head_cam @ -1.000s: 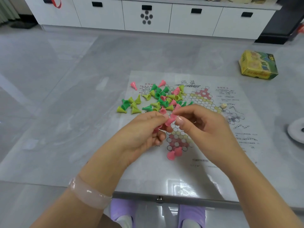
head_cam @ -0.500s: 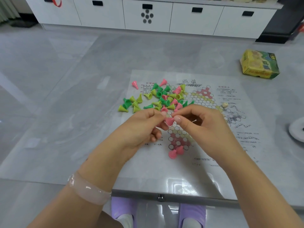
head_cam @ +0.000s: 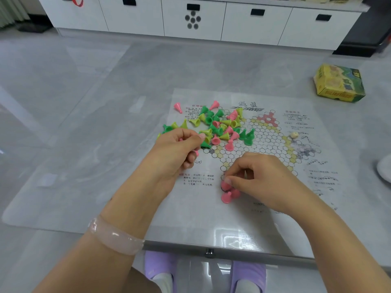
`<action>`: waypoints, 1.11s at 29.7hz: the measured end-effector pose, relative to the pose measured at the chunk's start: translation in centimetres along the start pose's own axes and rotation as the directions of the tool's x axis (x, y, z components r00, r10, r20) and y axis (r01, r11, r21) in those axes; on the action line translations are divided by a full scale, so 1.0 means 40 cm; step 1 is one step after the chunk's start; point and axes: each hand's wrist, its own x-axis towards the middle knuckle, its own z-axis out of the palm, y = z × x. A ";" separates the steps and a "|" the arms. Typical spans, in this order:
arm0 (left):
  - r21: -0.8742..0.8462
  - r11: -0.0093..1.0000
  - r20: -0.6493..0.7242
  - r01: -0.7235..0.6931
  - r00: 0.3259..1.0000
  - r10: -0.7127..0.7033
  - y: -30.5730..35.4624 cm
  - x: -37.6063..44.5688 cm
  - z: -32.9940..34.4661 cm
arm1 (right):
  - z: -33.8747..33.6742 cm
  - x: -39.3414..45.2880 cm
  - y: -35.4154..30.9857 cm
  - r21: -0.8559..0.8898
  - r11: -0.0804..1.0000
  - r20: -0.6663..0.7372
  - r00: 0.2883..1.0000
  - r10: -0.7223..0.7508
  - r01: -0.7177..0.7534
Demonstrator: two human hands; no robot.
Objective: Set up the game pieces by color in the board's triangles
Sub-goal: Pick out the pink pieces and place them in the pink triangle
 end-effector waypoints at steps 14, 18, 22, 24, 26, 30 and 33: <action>-0.030 0.999 0.034 0.026 0.999 -0.025 0.002 -0.003 0.004 | 0.001 -0.001 0.007 -0.049 0.999 0.021 1.000 -0.004 0.005; -0.065 0.996 0.073 0.065 0.996 -0.060 0.004 -0.005 0.009 | -0.006 -0.002 0.011 -0.051 0.998 0.028 0.999 -0.022 0.023; -0.223 0.967 0.137 0.124 0.986 -0.095 0.010 -0.011 0.017 | -0.021 -0.003 0.007 0.101 0.993 -0.113 0.992 -0.051 0.062; -0.235 0.963 0.195 0.131 0.977 -0.085 0.008 -0.016 0.023 | -0.021 0.002 0.002 0.169 0.980 -0.242 0.968 -0.064 0.107; -0.226 0.964 0.247 0.138 0.966 -0.080 0.006 -0.022 0.031 | -0.015 0.006 -0.005 0.225 0.962 -0.305 0.949 -0.080 0.153; -0.218 0.966 0.267 0.137 0.961 -0.076 0.004 -0.029 0.043 | -0.007 0.004 -0.012 0.220 0.952 -0.334 0.933 -0.134 0.215; -0.145 0.986 0.232 0.080 0.972 -0.044 0.004 -0.029 0.044 | -0.011 0.002 -0.009 0.218 0.947 -0.369 0.918 -0.143 0.235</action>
